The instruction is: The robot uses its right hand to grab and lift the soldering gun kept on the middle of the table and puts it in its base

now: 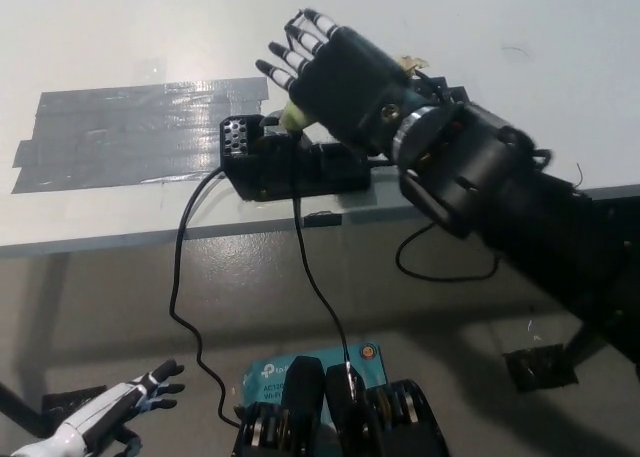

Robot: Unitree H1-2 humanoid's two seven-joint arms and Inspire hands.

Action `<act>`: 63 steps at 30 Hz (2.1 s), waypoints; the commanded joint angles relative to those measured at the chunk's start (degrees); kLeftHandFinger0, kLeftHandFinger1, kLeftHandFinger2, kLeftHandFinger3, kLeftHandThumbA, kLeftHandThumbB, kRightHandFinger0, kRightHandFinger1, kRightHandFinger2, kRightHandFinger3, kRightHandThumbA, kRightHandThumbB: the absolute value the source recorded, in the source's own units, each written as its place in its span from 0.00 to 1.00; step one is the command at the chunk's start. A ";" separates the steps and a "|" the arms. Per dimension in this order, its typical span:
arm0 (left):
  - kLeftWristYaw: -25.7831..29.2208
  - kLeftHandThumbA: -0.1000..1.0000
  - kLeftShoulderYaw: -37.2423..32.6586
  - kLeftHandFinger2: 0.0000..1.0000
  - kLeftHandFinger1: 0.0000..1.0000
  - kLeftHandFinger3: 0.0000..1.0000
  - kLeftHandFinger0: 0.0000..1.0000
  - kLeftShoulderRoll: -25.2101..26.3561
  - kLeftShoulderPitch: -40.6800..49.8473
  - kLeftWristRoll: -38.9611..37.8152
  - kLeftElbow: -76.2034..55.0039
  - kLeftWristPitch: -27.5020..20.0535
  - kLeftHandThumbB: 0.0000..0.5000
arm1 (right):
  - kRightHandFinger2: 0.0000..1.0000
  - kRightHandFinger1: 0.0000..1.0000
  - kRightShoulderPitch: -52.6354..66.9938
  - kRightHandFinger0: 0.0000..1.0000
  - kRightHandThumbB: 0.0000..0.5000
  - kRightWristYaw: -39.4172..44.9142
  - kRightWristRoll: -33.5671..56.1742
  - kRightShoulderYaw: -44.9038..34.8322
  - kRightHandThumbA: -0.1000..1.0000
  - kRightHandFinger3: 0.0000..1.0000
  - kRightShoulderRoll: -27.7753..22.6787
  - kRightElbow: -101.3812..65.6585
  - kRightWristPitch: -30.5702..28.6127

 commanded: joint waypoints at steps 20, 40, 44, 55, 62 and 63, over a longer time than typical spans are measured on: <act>0.54 1.00 2.83 0.97 0.94 1.00 0.86 1.25 2.86 -1.01 -1.08 -1.92 0.29 | 1.00 1.00 55.91 1.00 0.48 -13.99 41.09 -49.01 0.36 1.00 -0.37 -24.99 4.01; 2.43 1.00 8.58 1.00 0.93 1.00 0.82 -1.04 2.87 -2.93 -0.49 -2.15 0.32 | 0.99 0.80 55.17 0.58 0.60 -13.26 53.85 -63.28 0.25 1.00 9.09 3.65 1.65; 2.70 1.00 9.62 1.00 0.93 1.00 0.82 -1.44 3.09 -2.39 -0.61 -2.19 0.31 | 0.89 0.68 54.19 0.47 0.55 -13.13 53.64 -62.59 0.23 1.00 9.28 3.23 1.74; 3.52 1.00 12.81 0.97 0.92 1.00 0.86 -4.02 3.43 -2.61 0.07 -1.78 0.32 | 1.00 0.79 52.57 0.53 0.69 -11.53 55.86 -58.70 0.33 1.00 6.08 4.52 7.03; 6.24 1.00 13.83 0.94 0.91 1.00 0.82 -5.67 2.78 -1.07 0.94 -1.33 0.28 | 1.00 0.74 52.19 0.48 0.66 -13.49 57.00 -56.16 0.29 1.00 4.26 4.94 7.83; 6.51 1.00 14.25 0.92 0.90 1.00 0.82 -5.85 2.95 -1.31 0.90 -1.22 0.28 | 1.00 0.76 52.23 0.51 0.67 -13.69 57.60 -55.92 0.30 1.00 4.29 4.99 8.48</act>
